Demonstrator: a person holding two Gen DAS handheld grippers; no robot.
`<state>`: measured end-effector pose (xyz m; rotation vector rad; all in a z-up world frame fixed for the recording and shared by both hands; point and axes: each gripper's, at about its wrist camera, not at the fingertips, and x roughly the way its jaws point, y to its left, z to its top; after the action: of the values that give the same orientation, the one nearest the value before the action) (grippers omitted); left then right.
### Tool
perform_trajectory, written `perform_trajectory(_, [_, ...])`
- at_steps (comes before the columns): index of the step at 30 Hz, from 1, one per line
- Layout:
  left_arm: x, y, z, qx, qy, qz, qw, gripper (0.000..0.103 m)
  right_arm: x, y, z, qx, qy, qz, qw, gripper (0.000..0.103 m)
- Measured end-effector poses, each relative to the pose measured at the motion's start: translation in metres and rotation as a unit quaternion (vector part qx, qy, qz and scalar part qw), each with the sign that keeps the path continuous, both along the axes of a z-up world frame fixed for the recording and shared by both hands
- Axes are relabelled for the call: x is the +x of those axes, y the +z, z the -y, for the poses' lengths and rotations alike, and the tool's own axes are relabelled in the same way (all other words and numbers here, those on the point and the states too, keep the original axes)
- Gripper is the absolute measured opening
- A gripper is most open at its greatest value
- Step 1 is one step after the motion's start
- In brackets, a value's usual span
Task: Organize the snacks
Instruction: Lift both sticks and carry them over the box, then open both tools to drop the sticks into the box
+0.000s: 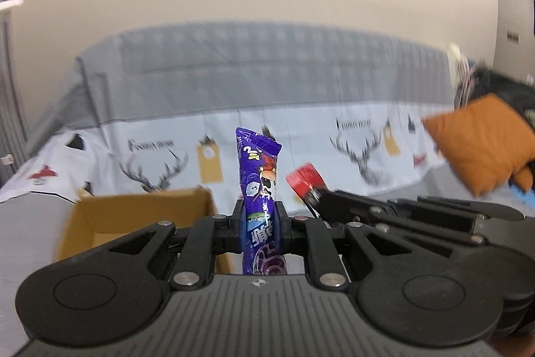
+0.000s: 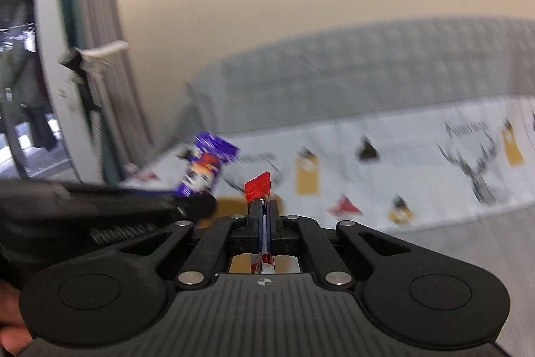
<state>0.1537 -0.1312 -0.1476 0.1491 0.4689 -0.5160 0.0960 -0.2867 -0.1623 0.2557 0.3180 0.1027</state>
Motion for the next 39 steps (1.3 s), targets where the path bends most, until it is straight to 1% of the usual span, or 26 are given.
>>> perform_trajectory(3, [-0.006,0.012,-0.030,-0.016,0.015,0.012,0.9997,0.016,-0.002,0.022,-0.027,-0.018,0.021,0.017,0.999,0.002])
perform_trajectory(5, [-0.006,0.015,-0.052,-0.023,0.027,0.016,0.9993,0.016,0.001,0.031,-0.043,-0.030,0.038,0.022,0.999,0.001])
perform_trajectory(9, [0.005,0.008,-0.083,-0.016,0.057,0.024,0.9979,0.016,0.020,0.030,-0.073,-0.044,0.066,0.014,0.997,0.002])
perform_trajectory(12, [0.023,-0.008,-0.104,-0.015,0.075,0.005,0.9970,0.016,0.044,0.014,-0.092,-0.049,0.081,-0.012,0.995,0.002])
perform_trajectory(15, [0.044,-0.032,-0.119,-0.010,0.091,-0.020,0.9956,0.016,0.065,-0.009,-0.107,-0.053,0.089,-0.044,0.994,0.002])
perform_trajectory(19, [0.074,-0.071,-0.136,-0.006,0.102,-0.073,0.9921,0.016,0.088,-0.047,-0.119,-0.051,0.088,-0.097,0.990,0.002])
perform_trajectory(22, [0.093,-0.101,-0.146,-0.009,0.109,-0.117,0.9871,0.016,0.103,-0.072,-0.122,-0.047,0.089,-0.133,0.986,0.002])
perform_trajectory(25, [0.105,-0.126,-0.152,0.001,0.110,-0.147,0.9830,0.016,0.117,-0.093,-0.128,-0.050,0.090,-0.163,0.981,0.002])
perform_trajectory(27, [0.109,-0.136,-0.155,0.003,0.110,-0.160,0.9810,0.016,0.122,-0.104,-0.132,-0.055,0.088,-0.178,0.978,0.002])
perform_trajectory(29, [0.108,-0.140,-0.158,0.004,0.112,-0.164,0.9800,0.016,0.125,-0.114,-0.135,-0.053,0.089,-0.193,0.976,0.002])
perform_trajectory(31, [0.107,-0.136,-0.160,0.001,0.112,-0.165,0.9800,0.018,0.128,-0.119,-0.135,-0.051,0.078,-0.202,0.975,0.003])
perform_trajectory(32, [0.105,-0.131,-0.160,0.001,0.113,-0.164,0.9800,0.020,0.127,-0.119,-0.134,-0.048,0.062,-0.208,0.975,0.005])
perform_trajectory(34, [0.099,-0.113,-0.162,-0.007,0.118,-0.160,0.9801,0.044,0.122,-0.112,-0.132,-0.046,0.042,-0.217,0.974,0.012])
perform_trajectory(35, [0.093,-0.101,-0.164,-0.015,0.119,-0.156,0.9805,0.065,0.114,-0.104,-0.133,-0.052,0.039,-0.211,0.975,0.014])
perform_trajectory(36, [0.086,-0.088,-0.164,-0.022,0.120,-0.150,0.9812,0.079,0.109,-0.097,-0.134,-0.059,0.039,-0.205,0.976,0.016])
perform_trajectory(37, [0.076,-0.073,-0.164,-0.028,0.117,-0.139,0.9830,0.083,0.101,-0.089,-0.136,-0.066,0.038,-0.202,0.976,0.018])
perform_trajectory(39, [0.056,-0.046,-0.160,-0.024,0.110,-0.113,0.9872,0.089,0.083,-0.068,-0.138,-0.064,0.042,-0.195,0.978,0.032])
